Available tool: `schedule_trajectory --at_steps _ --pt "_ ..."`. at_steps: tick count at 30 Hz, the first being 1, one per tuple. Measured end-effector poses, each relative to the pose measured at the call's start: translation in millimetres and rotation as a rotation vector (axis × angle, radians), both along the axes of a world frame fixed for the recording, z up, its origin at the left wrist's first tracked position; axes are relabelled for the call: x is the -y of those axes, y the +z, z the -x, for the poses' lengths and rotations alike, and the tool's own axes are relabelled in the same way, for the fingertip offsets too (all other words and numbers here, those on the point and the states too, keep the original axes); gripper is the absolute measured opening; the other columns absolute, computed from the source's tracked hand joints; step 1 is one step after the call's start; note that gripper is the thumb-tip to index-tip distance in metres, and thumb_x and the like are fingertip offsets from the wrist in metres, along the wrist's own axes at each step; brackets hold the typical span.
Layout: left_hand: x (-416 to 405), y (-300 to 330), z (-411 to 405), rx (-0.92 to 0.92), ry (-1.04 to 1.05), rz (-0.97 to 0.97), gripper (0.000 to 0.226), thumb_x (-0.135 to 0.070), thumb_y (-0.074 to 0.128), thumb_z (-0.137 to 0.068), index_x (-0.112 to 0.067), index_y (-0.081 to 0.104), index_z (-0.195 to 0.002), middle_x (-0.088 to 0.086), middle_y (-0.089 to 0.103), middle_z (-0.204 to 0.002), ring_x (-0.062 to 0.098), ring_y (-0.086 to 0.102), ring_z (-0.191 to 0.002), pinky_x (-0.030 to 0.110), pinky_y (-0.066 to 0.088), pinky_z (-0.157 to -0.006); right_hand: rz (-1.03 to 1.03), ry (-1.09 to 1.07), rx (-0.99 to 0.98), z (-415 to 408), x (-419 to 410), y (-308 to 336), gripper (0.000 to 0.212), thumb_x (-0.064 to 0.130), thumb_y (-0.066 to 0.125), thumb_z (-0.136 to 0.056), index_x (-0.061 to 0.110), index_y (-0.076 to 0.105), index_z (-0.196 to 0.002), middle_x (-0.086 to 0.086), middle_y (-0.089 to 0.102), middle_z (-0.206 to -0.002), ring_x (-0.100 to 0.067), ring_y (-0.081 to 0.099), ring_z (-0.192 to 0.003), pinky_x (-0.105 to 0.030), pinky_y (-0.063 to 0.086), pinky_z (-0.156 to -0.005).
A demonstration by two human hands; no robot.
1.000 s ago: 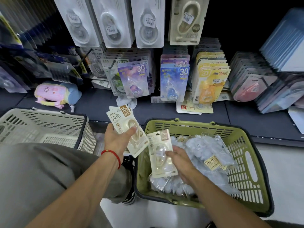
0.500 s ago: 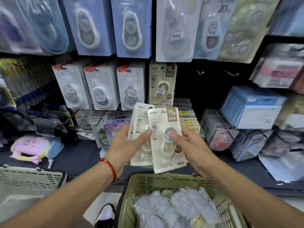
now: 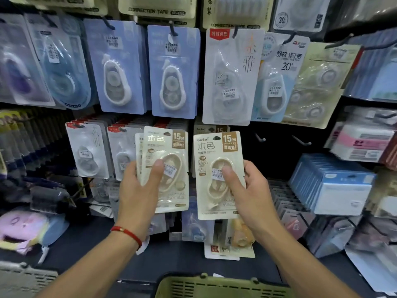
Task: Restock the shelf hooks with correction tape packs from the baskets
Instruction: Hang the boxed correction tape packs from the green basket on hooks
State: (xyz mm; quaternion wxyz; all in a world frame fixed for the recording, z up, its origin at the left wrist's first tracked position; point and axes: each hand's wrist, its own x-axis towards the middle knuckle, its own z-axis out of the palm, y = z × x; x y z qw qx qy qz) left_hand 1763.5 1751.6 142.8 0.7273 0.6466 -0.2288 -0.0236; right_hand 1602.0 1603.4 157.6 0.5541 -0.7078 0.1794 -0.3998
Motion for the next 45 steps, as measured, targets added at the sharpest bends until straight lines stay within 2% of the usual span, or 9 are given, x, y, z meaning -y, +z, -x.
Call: schedule_trajectory --at_steps 8,14,19,24,27,32,35,40,45 --pt "-6 7 1 0.012 0.029 0.046 0.038 -0.065 0.068 -0.09 -0.035 0.065 -0.114 -0.015 0.078 -0.106 0.004 0.074 -0.096 0.038 0.058 -0.088 -0.033 -0.062 0.008 -20 2 2 0.028 0.059 0.07 -0.095 0.038 0.073 -0.112 0.007 0.081 -0.105 -0.017 0.079 -0.095 -0.055 0.063 -0.088" --pt "-12 14 3 0.014 0.054 0.112 0.039 -0.072 0.069 -0.08 -0.043 0.064 -0.105 -0.01 0.078 -0.105 0.014 0.076 -0.097 0.051 0.062 -0.088 0.055 -0.168 -0.063 -33 10 -1 0.037 0.064 0.065 -0.094 0.032 0.07 -0.113 0.007 0.078 -0.092 -0.01 0.075 -0.084 -0.03 0.06 -0.069" --pt "-11 11 3 -0.026 0.004 0.098 0.035 -0.069 0.073 -0.084 -0.044 0.065 -0.107 -0.01 0.079 -0.108 0.014 0.077 -0.099 0.051 0.063 -0.088 0.303 -0.279 -0.551 -27 19 -22 0.055 0.05 0.037 -0.11 0.017 0.043 -0.155 -0.001 0.057 -0.141 -0.022 0.046 -0.141 -0.037 0.039 -0.11" --pt "0 4 14 -0.084 -0.126 0.053 0.057 -0.062 0.074 -0.073 -0.027 0.065 -0.116 -0.008 0.08 -0.105 0.013 0.078 -0.095 0.046 0.064 -0.087 0.241 0.001 -0.32 -12 -10 -29 0.041 0.066 0.05 -0.099 0.041 0.06 -0.13 0.024 0.066 -0.127 0.007 0.059 -0.118 -0.02 0.048 -0.094" --pt "8 -3 22 -0.088 -0.212 0.053 0.055 -0.052 0.082 -0.071 -0.026 0.062 -0.116 -0.009 0.081 -0.105 0.012 0.078 -0.096 0.032 0.065 -0.08 0.085 0.081 -0.184 -15 -23 -28 0.042 0.072 0.064 -0.088 0.045 0.064 -0.121 0.02 0.074 -0.114 -0.003 0.07 -0.105 -0.026 0.059 -0.086" --pt "16 -6 26 -0.102 -0.235 0.085 0.054 -0.043 0.086 -0.071 -0.026 0.061 -0.115 -0.006 0.081 -0.107 0.013 0.079 -0.096 0.027 0.064 -0.076 0.028 -0.018 -0.048 -12 -26 -25 0.023 0.039 0.074 -0.097 0.036 0.064 -0.117 0.016 0.076 -0.108 -0.007 0.074 -0.096 -0.026 0.062 -0.08" --pt "12 -2 15 -0.086 -0.146 0.081 0.026 -0.039 0.076 -0.091 -0.028 0.064 -0.112 -0.017 0.079 -0.103 0.003 0.076 -0.093 0.02 0.059 -0.07 -0.035 -0.037 0.015 -6 -23 -18 0.024 0.034 0.071 -0.1 0.031 0.06 -0.121 0.006 0.079 -0.109 -0.015 0.078 -0.098 -0.04 0.066 -0.079" --pt "-3 3 -8 -0.102 -0.034 0.143 0.008 -0.03 0.07 -0.099 -0.035 0.067 -0.105 -0.014 0.079 -0.108 0.008 0.076 -0.1 0.041 0.059 -0.09 -0.028 -0.063 0.035 -3 -16 -8 0.028 0.039 0.07 -0.098 0.032 0.059 -0.122 0.001 0.079 -0.11 -0.02 0.078 -0.099 -0.052 0.064 -0.082" --pt "-7 5 -6 -0.074 -0.019 0.136 0.009 -0.03 0.07 -0.099 -0.036 0.066 -0.106 -0.013 0.079 -0.109 0.01 0.076 -0.101 0.048 0.059 -0.095 -0.085 -0.063 0.085 -9 -13 -7 0.034 0.043 0.072 -0.094 0.029 0.06 -0.122 0.004 0.081 -0.105 -0.016 0.08 -0.093 -0.027 0.063 -0.068"
